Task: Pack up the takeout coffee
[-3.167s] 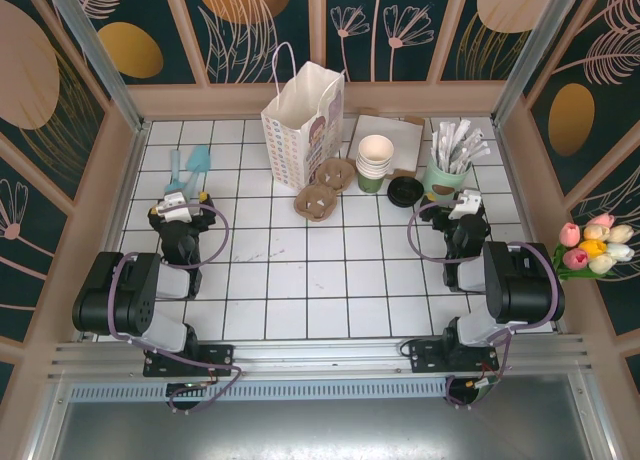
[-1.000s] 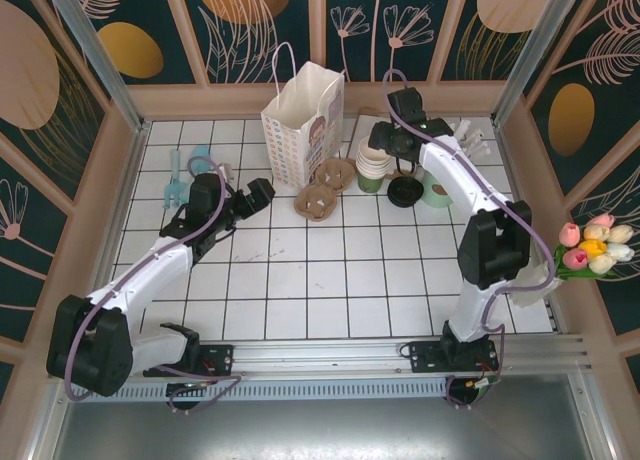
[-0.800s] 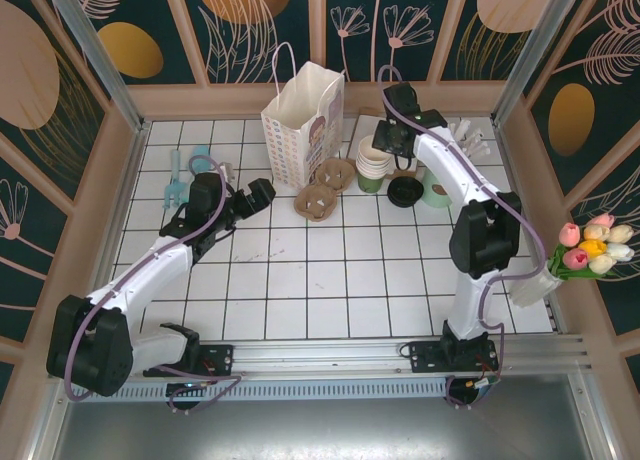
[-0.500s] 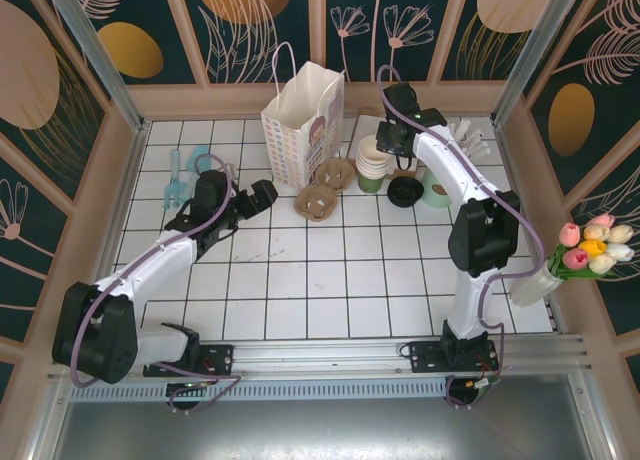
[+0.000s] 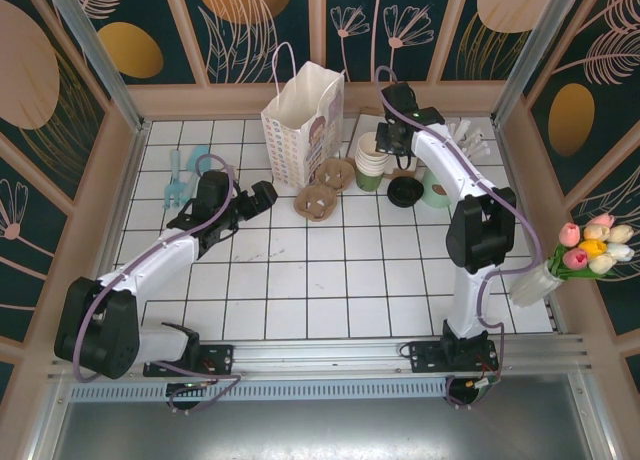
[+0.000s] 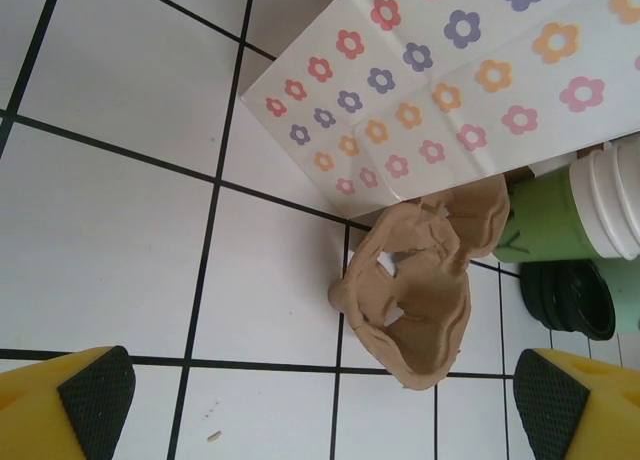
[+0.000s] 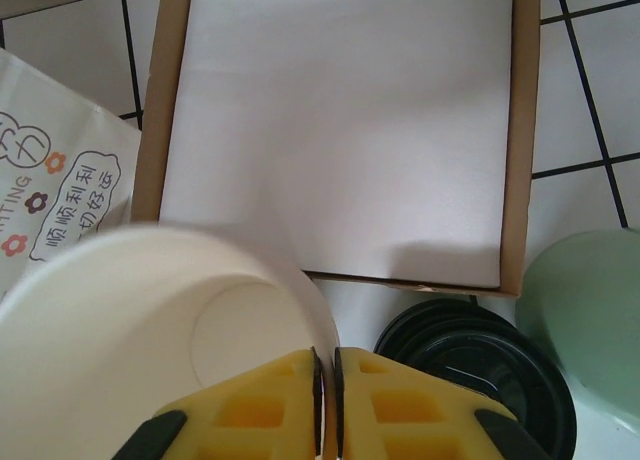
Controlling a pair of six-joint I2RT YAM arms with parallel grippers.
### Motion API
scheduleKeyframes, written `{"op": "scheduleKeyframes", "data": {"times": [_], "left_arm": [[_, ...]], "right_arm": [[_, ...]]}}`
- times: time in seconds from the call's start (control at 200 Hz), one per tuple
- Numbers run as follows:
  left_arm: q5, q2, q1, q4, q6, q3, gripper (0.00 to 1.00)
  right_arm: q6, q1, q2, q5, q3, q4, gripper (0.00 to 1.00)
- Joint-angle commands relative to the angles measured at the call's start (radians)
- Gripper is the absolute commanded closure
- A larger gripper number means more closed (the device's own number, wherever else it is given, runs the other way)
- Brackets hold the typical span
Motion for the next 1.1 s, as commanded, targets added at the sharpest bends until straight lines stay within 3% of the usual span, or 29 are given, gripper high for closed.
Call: {"op": "scheduleKeyframes", "data": {"times": [0.0,0.195,0.455,0.736,0.856,0.941,1.091], "left_arm": [[-0.018,0.003,-0.002,-0.016,-0.005,0.029,0.01],[-0.029,0.005,-0.002,-0.024,0.002,0.034,0.01],[-0.052,0.009,-0.003,-0.051,-0.014,0.053,0.01],[-0.047,0.001,-0.002,-0.045,-0.011,0.037,0.01],[-0.046,0.007,-0.002,-0.049,-0.01,0.042,0.01],[-0.046,0.015,-0.002,-0.056,-0.011,0.05,0.01],[-0.035,0.026,-0.002,-0.062,-0.003,0.058,0.01]], "right_arm": [[-0.018,-0.006,0.011,-0.001,0.039,-0.031,0.9],[-0.046,0.006,0.006,0.001,0.077,-0.049,1.0],[-0.06,0.014,-0.035,-0.026,0.051,-0.001,1.0],[-0.059,0.011,-0.206,-0.101,-0.231,0.292,1.0],[-0.046,0.008,-0.211,-0.063,-0.244,0.274,1.0],[-0.04,-0.003,-0.246,-0.148,-0.301,0.337,1.0],[-0.003,-0.018,-0.318,-0.185,-0.386,0.449,1.0]]}}
